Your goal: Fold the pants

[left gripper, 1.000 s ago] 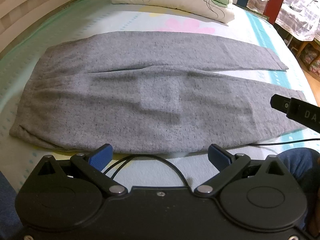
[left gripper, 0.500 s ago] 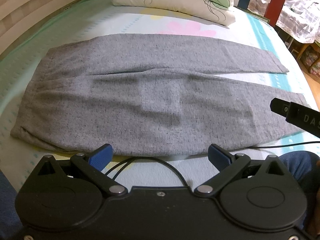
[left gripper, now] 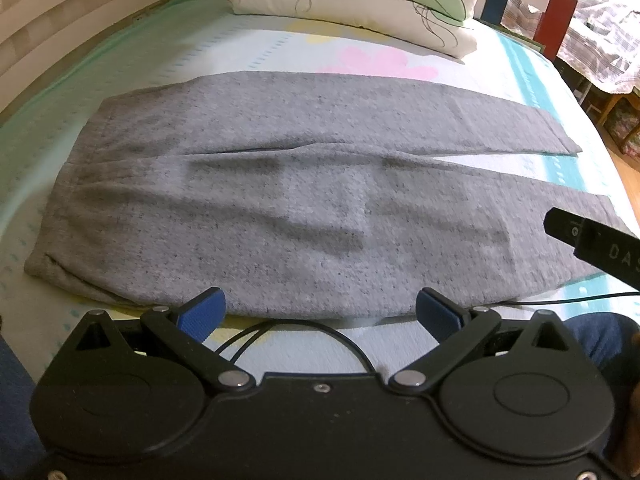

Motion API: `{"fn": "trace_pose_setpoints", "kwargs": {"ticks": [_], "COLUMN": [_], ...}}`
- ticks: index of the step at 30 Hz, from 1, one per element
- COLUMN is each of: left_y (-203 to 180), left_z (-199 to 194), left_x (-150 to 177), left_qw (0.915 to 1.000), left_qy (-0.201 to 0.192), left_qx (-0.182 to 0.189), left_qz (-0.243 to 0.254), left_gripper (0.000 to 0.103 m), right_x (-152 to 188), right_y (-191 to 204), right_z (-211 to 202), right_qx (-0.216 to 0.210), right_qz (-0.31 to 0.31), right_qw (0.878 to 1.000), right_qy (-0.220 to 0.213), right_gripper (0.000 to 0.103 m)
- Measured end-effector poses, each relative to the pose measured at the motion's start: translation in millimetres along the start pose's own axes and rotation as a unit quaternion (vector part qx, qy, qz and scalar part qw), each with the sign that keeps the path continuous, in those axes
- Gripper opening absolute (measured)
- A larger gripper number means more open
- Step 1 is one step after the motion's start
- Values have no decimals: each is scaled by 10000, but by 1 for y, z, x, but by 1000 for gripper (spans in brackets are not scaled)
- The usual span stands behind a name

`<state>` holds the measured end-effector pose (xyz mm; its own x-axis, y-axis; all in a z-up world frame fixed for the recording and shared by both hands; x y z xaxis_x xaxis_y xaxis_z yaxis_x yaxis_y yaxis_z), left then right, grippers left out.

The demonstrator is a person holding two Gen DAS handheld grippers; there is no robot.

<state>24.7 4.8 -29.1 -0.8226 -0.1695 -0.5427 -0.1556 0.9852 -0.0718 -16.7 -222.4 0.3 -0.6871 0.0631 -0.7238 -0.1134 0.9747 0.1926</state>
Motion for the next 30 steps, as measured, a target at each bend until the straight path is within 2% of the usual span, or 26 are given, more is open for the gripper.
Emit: {"fn": "trace_pose_setpoints", "kwargs": {"ticks": [30], "left_y": [-2], "left_z": [2], "left_x": [1], "left_qw": [10000], "left_qy": [49], "left_qx": [17], "left_qz": [20], "left_gripper": [101], "right_x": [1], "right_y": [2], "right_z": [0], "right_qx": [-46], "right_qz": [54], "right_qw": [10000], "right_qy": [6], "right_gripper": [67]}}
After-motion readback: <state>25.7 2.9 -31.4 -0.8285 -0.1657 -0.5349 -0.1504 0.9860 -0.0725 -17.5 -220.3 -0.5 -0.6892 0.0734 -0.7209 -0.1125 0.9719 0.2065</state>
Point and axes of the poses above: each gripper's, at about its wrist camera, not at the fingertips, and z roughly the way its jaws point, y to its left, x to its underside, the point moved 4 cm from there along z, roughly the way its jaws point
